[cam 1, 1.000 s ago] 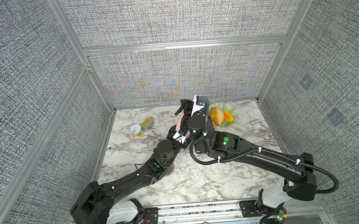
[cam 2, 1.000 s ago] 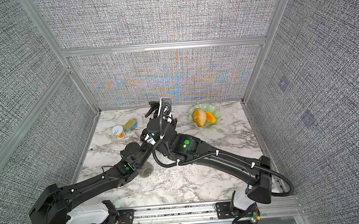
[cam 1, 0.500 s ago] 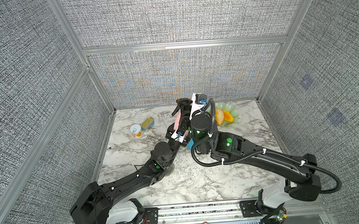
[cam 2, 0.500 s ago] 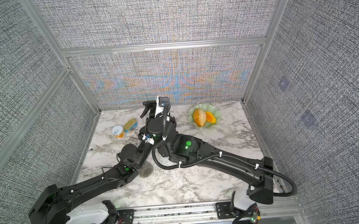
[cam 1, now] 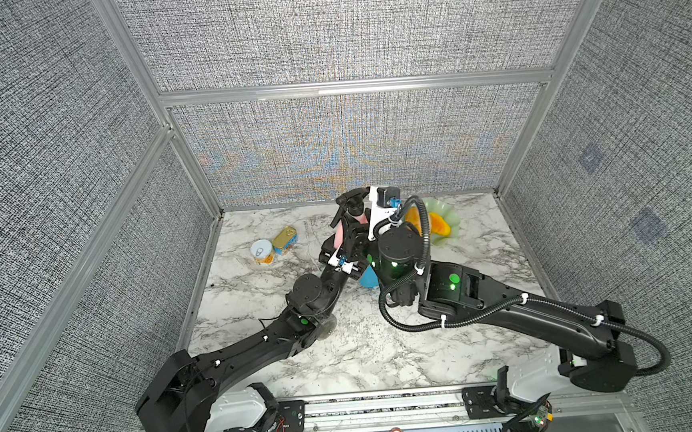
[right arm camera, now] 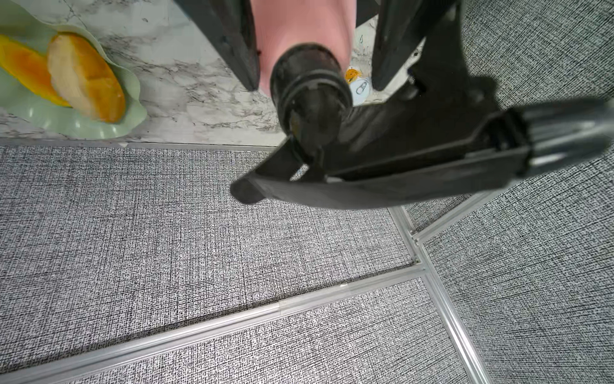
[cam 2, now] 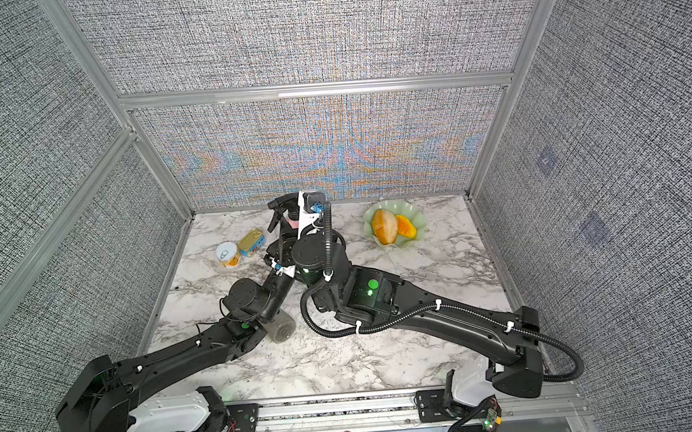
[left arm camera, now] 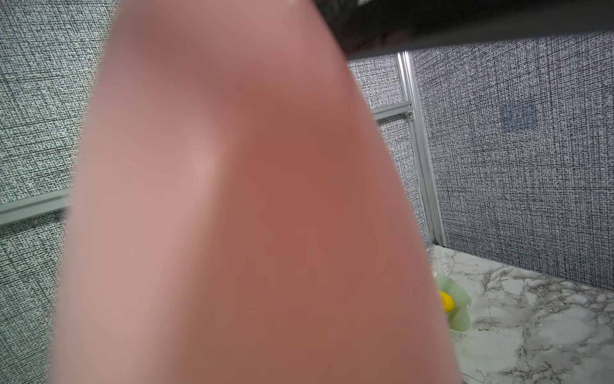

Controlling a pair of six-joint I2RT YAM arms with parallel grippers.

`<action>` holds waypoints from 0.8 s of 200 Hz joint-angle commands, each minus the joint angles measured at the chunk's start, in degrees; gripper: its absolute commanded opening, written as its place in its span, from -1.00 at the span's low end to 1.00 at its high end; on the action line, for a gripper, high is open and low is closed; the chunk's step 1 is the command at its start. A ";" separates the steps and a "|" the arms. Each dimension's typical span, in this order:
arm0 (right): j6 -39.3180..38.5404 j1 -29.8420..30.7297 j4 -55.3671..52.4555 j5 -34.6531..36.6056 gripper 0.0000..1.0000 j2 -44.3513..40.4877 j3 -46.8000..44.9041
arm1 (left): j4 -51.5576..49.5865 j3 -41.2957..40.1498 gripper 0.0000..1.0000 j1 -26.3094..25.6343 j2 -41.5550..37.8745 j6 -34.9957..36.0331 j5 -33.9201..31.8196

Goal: Attach spray nozzles to spray bottles
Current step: Screw the spray nozzle on the spray bottle.

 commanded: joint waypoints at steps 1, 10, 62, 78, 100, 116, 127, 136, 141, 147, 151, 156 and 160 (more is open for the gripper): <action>-0.16 0.64 -7.36 -7.09 0.19 -1.48 -1.84 | 4.34 0.79 -0.10 0.22 -0.65 -1.30 2.03; -0.03 0.60 -8.00 -7.88 0.22 -2.98 -3.15 | 4.08 0.77 -0.10 0.26 -0.86 -1.68 2.38; -2.68 0.55 -11.93 -11.17 0.33 -6.50 -3.75 | 2.85 1.28 -0.10 0.84 -0.48 -5.28 5.30; -2.61 0.51 -12.96 -13.17 0.34 -7.48 -4.27 | 2.72 1.24 -0.10 0.99 -0.54 -6.13 6.24; -3.66 0.50 -16.24 -16.60 0.35 -9.64 -5.08 | 1.77 1.20 -0.10 1.19 -0.94 -7.19 8.40; -5.17 0.14 -18.54 -17.66 0.32 -12.59 -6.60 | 1.06 1.24 -0.11 1.22 -1.42 -8.09 10.22; -6.67 -0.50 -19.51 -18.99 0.28 -15.18 -7.79 | 0.70 1.29 -0.11 1.28 -1.67 -8.94 11.27; -8.51 -1.53 -19.35 -21.87 0.26 -17.39 -8.92 | 0.52 1.29 -0.11 1.35 -1.86 -9.73 12.09; -9.01 -2.43 -19.57 -23.37 0.26 -18.39 -9.31 | 0.48 1.37 -0.11 1.32 -1.94 -10.14 12.64; -9.69 -3.96 -20.02 -25.56 0.25 -19.34 -9.44 | 0.26 1.42 -0.11 1.37 -2.02 -10.53 13.54; -10.39 -5.03 -20.25 -27.48 0.25 -19.83 -9.50 | 0.09 1.44 -0.11 1.37 -2.12 -10.81 14.09; -11.48 -6.53 -20.33 -30.90 0.25 -20.55 -9.59 | -0.11 1.54 -0.11 1.37 -2.22 -11.12 14.79; -12.32 -7.75 -20.27 -33.63 0.25 -21.08 -9.70 | -0.22 1.59 -0.11 1.38 -2.27 -11.51 15.17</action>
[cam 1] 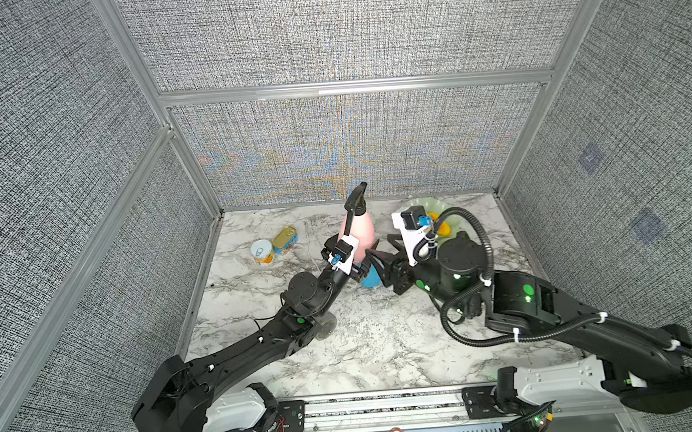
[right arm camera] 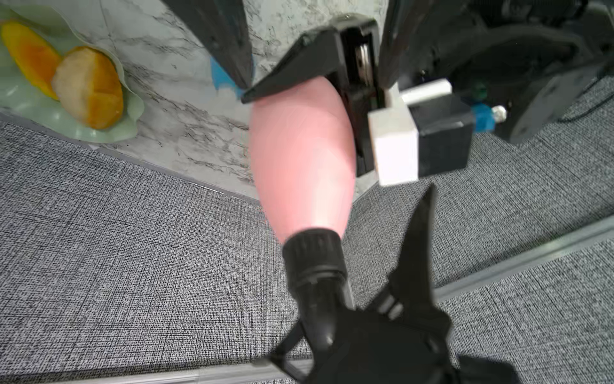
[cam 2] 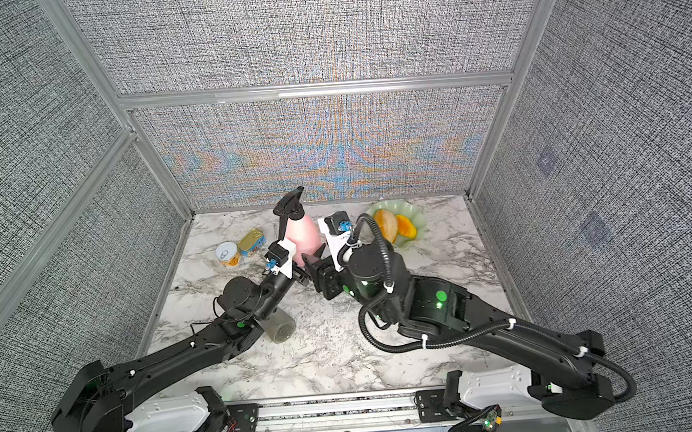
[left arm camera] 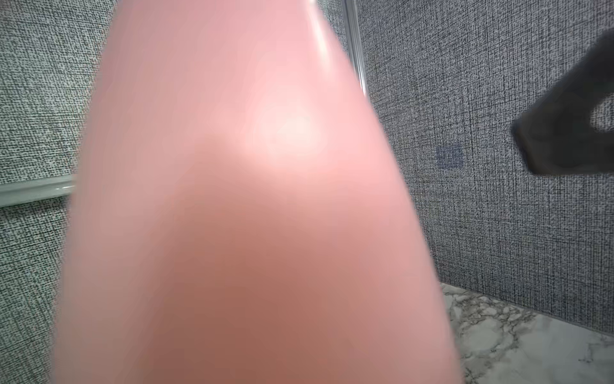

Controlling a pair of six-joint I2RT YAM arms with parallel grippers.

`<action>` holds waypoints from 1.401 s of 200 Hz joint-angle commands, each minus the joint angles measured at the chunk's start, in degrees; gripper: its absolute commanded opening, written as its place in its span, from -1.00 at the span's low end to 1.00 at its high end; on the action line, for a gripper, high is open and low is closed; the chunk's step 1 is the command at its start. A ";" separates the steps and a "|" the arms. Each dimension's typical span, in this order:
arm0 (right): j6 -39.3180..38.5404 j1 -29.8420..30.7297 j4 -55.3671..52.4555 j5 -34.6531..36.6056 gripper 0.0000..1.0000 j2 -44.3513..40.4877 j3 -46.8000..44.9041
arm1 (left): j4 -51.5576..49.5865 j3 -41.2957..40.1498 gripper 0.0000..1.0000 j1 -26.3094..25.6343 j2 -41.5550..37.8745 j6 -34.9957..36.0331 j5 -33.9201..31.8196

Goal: Attach spray nozzles to spray bottles
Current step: Screw the spray nozzle on the spray bottle.

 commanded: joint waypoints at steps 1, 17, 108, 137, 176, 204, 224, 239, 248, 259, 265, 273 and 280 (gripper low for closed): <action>-5.51 -4.65 -2.72 -12.76 0.25 -2.83 -0.44 | 1.33 0.65 -0.11 -0.03 -0.46 -2.79 4.37; -9.45 -10.38 -1.70 -24.67 0.26 -4.23 -0.87 | 0.78 0.78 -0.11 -0.03 -0.78 -4.04 6.48; -14.90 -28.49 -0.81 -65.33 0.40 5.23 13.88 | -1.77 2.38 -0.12 -0.03 -1.29 -10.83 20.00; -13.89 -29.75 -0.43 -67.73 0.39 8.43 16.71 | -2.75 3.36 -0.12 -0.07 -1.40 -12.16 23.03; -13.29 -29.91 -0.17 -71.63 0.35 11.32 19.00 | -3.72 4.40 -0.12 -0.04 -1.26 -13.36 25.99; -12.28 -29.87 0.75 -73.42 0.28 12.27 19.42 | -4.34 4.77 -0.12 -0.11 -1.02 -13.50 26.75; -11.85 -29.91 1.41 -74.20 0.20 12.40 19.32 | -4.52 4.81 -0.11 -0.18 -0.91 -13.40 26.68; -10.62 -29.92 2.86 -74.70 0.15 12.37 18.41 | -4.68 4.85 -0.12 -0.08 -0.89 -13.23 26.59; -9.86 -29.85 3.79 -75.16 0.09 12.20 17.67 | -4.78 4.78 -0.11 -0.10 -0.88 -13.14 26.58; -9.02 -29.90 4.91 -75.39 0.04 11.93 16.65 | -4.79 4.88 -0.12 -0.14 -0.79 -13.10 26.58; -8.92 -29.85 5.28 -75.46 0.00 11.74 16.14 | -4.87 4.92 -0.11 -0.04 -0.87 -13.05 26.64; -8.67 -29.91 5.65 -75.36 -0.06 11.63 15.69 | -4.96 4.92 -0.12 -0.11 -0.87 -13.04 26.59; -8.39 -29.90 5.94 -75.43 -0.11 11.50 15.42 | -4.94 4.86 -0.12 -0.06 -0.87 -13.05 26.58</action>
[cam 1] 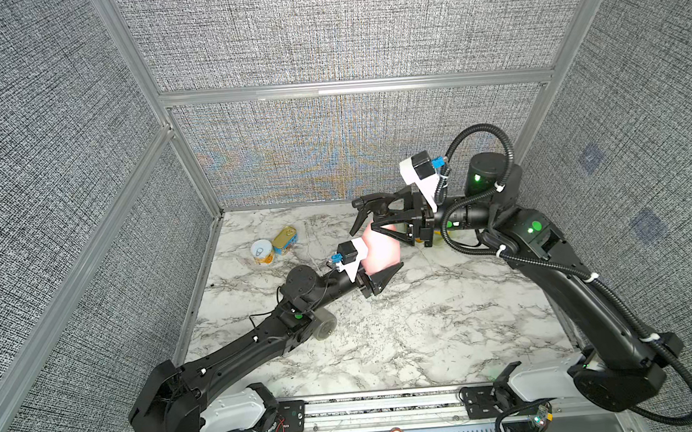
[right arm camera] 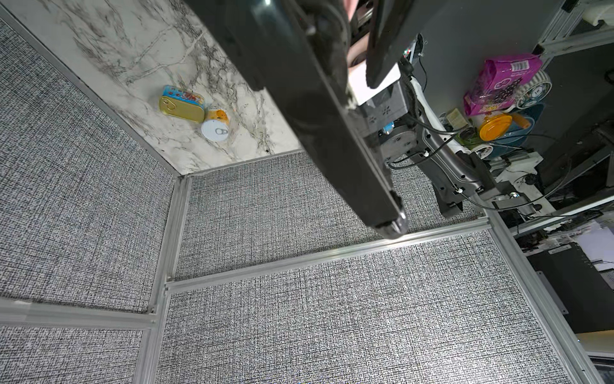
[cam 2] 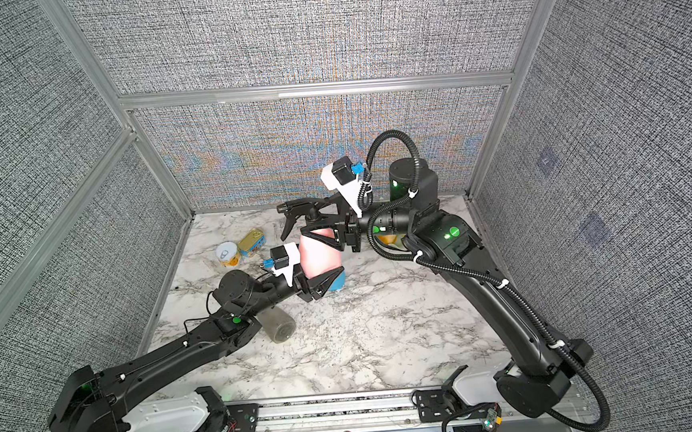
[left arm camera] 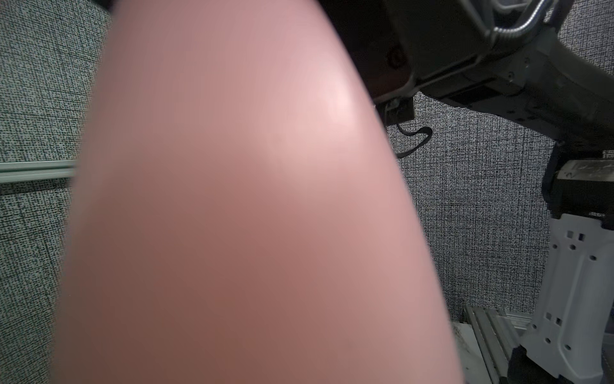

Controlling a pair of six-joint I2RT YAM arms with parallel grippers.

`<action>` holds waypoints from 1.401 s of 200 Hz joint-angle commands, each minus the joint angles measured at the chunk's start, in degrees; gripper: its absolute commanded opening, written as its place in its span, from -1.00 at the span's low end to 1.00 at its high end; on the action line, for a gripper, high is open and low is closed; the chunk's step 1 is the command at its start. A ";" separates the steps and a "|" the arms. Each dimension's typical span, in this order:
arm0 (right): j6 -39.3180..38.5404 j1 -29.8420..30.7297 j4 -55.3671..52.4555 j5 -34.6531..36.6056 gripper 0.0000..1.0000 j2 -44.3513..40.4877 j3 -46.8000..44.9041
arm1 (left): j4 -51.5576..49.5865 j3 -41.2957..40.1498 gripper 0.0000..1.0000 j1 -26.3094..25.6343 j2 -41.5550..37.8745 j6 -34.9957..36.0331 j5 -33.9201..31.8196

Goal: Attach spray nozzles to spray bottles
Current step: Screw the spray nozzle on the spray bottle.

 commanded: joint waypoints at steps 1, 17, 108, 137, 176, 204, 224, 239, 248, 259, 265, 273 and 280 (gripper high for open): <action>2.13 0.11 2.54 -2.43 -0.13 -0.62 -1.00 | 0.51 0.51 -0.12 0.02 0.09 0.21 -0.11; 2.67 0.10 3.18 -2.72 -0.32 -0.82 -1.50 | 0.41 0.58 -0.12 -0.05 0.09 0.35 -0.18; 8.17 2.23 9.94 2.06 -1.00 -2.41 -11.51 | -1.99 1.96 -0.12 0.00 -0.54 3.42 -5.23; 10.17 6.60 9.88 19.22 -1.00 -2.76 -15.98 | -3.72 2.85 -0.12 0.01 -0.92 6.91 -10.16; 12.59 15.13 6.66 47.00 -1.00 -1.08 -16.71 | -3.27 2.37 -0.11 -0.05 -2.04 11.89 -16.69; 15.51 20.68 4.33 63.08 -1.00 2.13 -14.18 | -1.97 1.30 -0.12 -0.05 -2.46 14.03 -19.29; 16.79 24.13 2.67 72.52 -1.00 4.79 -11.69 | -1.01 0.54 -0.12 -0.03 -2.75 15.40 -20.48; 17.53 26.07 1.38 78.15 -1.00 6.58 -9.76 | 0.06 -0.04 -0.12 -0.05 -3.02 16.15 -22.19; 18.01 27.14 0.60 81.40 -1.00 7.56 -8.75 | 0.98 -0.61 -0.12 -0.05 -3.14 16.59 -23.20; 18.74 28.26 -0.45 84.97 -1.00 8.79 -7.19 | 2.08 -1.11 -0.12 0.00 -3.38 16.99 -24.56; 18.98 28.78 -0.67 86.42 -1.00 9.48 -6.54 | 2.62 -1.38 -0.12 -0.05 -3.45 17.53 -25.02; 19.11 29.58 -0.34 88.86 -1.00 10.25 -6.00 | 2.87 -1.47 -0.11 -0.06 -3.43 18.21 -25.58; 18.87 30.06 -0.17 90.09 -1.00 11.05 -5.53 | 2.88 -1.47 -0.12 -0.05 -3.33 18.85 -26.06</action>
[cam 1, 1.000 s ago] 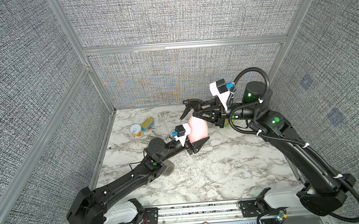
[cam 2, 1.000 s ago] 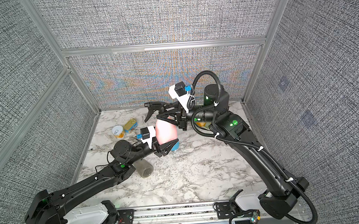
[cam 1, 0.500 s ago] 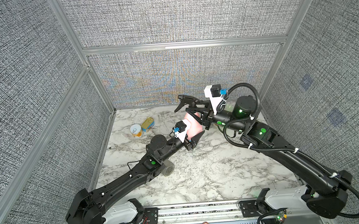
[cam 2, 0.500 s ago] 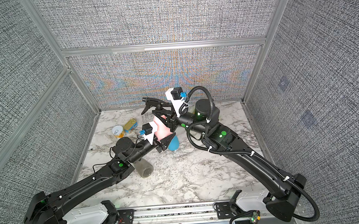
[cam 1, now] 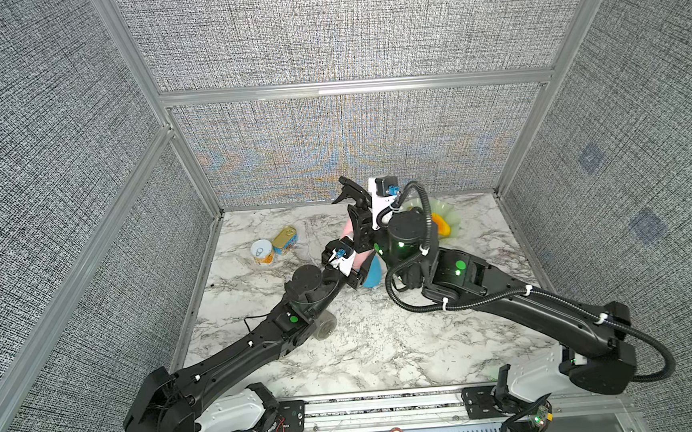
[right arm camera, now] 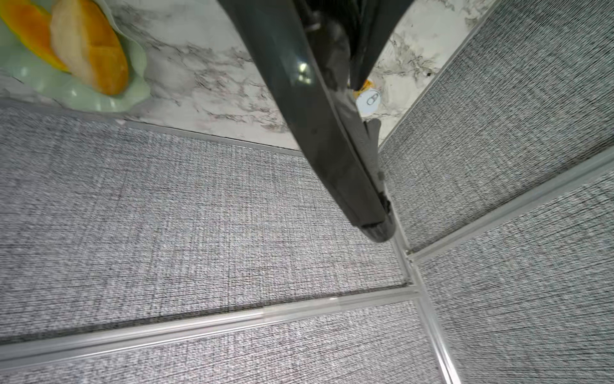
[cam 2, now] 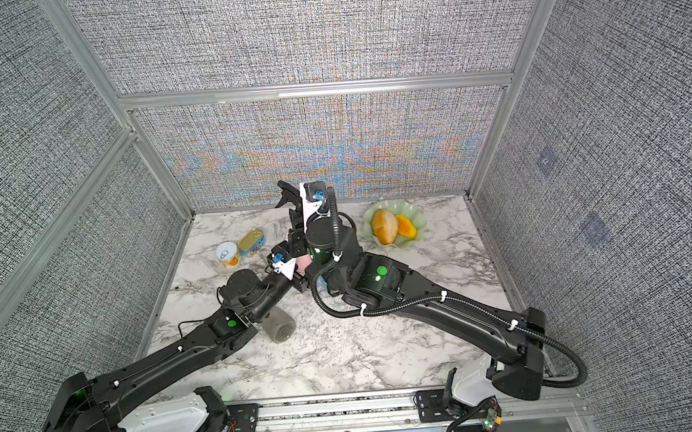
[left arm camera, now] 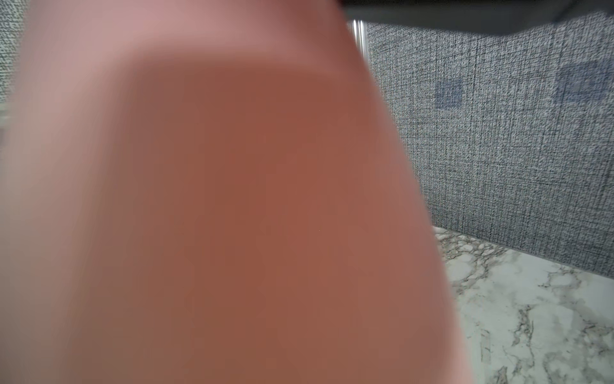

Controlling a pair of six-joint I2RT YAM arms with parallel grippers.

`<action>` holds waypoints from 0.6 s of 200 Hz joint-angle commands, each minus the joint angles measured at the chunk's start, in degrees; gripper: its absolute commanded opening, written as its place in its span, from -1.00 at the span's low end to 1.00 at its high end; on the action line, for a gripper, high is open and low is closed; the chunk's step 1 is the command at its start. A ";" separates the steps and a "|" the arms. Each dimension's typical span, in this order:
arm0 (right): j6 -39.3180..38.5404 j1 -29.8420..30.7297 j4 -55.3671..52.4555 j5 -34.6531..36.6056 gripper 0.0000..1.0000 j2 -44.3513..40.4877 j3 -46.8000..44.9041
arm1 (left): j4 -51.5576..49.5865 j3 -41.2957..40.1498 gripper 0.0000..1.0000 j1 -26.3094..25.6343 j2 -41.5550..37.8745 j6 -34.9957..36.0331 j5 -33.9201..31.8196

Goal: Attach spray nozzles to spray bottles
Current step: Screw the spray nozzle on the spray bottle.

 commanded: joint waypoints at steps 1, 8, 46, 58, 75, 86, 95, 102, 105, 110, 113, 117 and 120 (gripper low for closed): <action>5.37 2.20 -12.01 2.75 -1.00 3.02 0.71 | 16.21 0.71 -0.12 -0.27 -0.67 6.31 1.67; 5.52 2.35 -12.03 3.19 -1.00 3.75 1.29 | 16.37 0.69 -0.12 -0.26 -0.64 6.66 0.98; 3.55 2.31 -7.96 -5.95 -0.80 3.29 1.29 | 17.55 -0.49 -0.11 -0.27 -0.87 7.82 -1.22; 2.05 2.00 -6.50 -11.00 -0.43 1.61 0.42 | 17.42 -0.81 -0.12 -0.27 -1.20 7.55 -0.87; 0.59 1.49 -6.10 -16.29 -0.07 -1.26 -0.32 | 17.79 -1.22 -0.12 -0.25 -1.56 6.62 -0.59; -0.36 1.30 -6.70 -18.56 0.08 -3.05 -0.29 | 17.62 -1.22 -0.12 -0.27 -1.57 6.13 -0.15; -1.45 1.29 -6.87 -20.19 0.17 -4.55 -0.63 | 17.37 -1.20 -0.12 -0.27 -1.70 5.71 0.57; -2.11 1.21 -7.12 -20.90 0.23 -5.70 -0.79 | 17.22 -1.18 -0.12 -0.23 -1.74 5.47 1.15; -2.48 1.21 -7.29 -21.36 0.25 -6.19 -0.92 | 17.12 -1.17 -0.12 -0.28 -1.71 5.33 1.36; -3.12 1.21 -7.50 -22.06 0.28 -6.91 -1.18 | 16.88 -1.21 -0.12 -0.27 -1.75 5.08 1.89; -3.57 1.21 -7.67 -22.51 0.30 -7.39 -1.33 | 16.69 -1.16 -0.12 -0.27 -1.79 4.95 2.27; -4.03 1.21 -8.03 -23.09 0.33 -7.91 -1.41 | 16.50 -1.14 -0.12 -0.27 -1.79 4.73 2.70; -4.38 1.21 -8.32 -23.35 0.34 -8.29 -1.47 | 16.43 -1.14 -0.12 -0.25 -1.74 4.60 2.91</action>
